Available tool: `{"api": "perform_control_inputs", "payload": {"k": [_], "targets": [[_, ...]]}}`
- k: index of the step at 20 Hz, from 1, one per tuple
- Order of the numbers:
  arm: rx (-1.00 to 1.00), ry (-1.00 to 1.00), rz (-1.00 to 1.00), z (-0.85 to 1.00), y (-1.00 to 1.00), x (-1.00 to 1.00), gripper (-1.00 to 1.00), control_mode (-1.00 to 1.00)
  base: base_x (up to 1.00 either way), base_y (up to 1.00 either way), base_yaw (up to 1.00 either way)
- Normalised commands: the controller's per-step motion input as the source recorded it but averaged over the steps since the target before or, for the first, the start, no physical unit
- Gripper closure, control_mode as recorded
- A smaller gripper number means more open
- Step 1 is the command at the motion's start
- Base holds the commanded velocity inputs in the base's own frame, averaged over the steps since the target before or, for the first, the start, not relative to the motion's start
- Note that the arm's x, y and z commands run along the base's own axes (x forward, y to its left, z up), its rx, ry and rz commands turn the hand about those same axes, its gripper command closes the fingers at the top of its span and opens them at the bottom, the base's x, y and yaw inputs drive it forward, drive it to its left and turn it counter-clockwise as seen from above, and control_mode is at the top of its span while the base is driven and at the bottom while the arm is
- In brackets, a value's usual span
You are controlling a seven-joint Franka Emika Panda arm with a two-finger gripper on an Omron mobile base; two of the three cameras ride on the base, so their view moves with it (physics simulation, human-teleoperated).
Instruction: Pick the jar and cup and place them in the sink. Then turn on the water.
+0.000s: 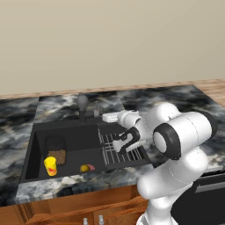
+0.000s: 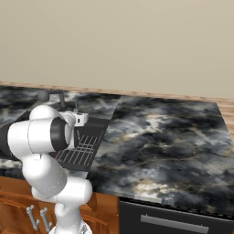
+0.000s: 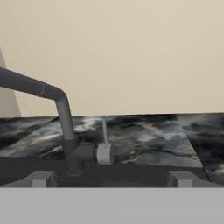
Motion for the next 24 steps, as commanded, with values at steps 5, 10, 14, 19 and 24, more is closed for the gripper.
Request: {"api": "perform_control_inputs", "payload": {"k": [5,10,14,19,24], "targets": [[0.0,-0.05,0.0,-0.17,0.0,0.02,-1.0,-1.0,0.0,0.0,0.0],[0.0,-0.06,0.0,-0.13,0.0,0.03,-1.0,-1.0,0.0,0.0,0.0],[0.0,-0.08,0.0,-0.14,0.01,0.07,-1.0,-1.0,0.0,0.0,0.0],[0.0,-0.09,0.0,-0.24,0.02,0.09,-1.0,-1.0,0.0,0.0,0.0],[0.0,-0.13,0.0,-0.28,0.03,0.08,-1.0,-1.0,0.0,0.0,0.0]]}}
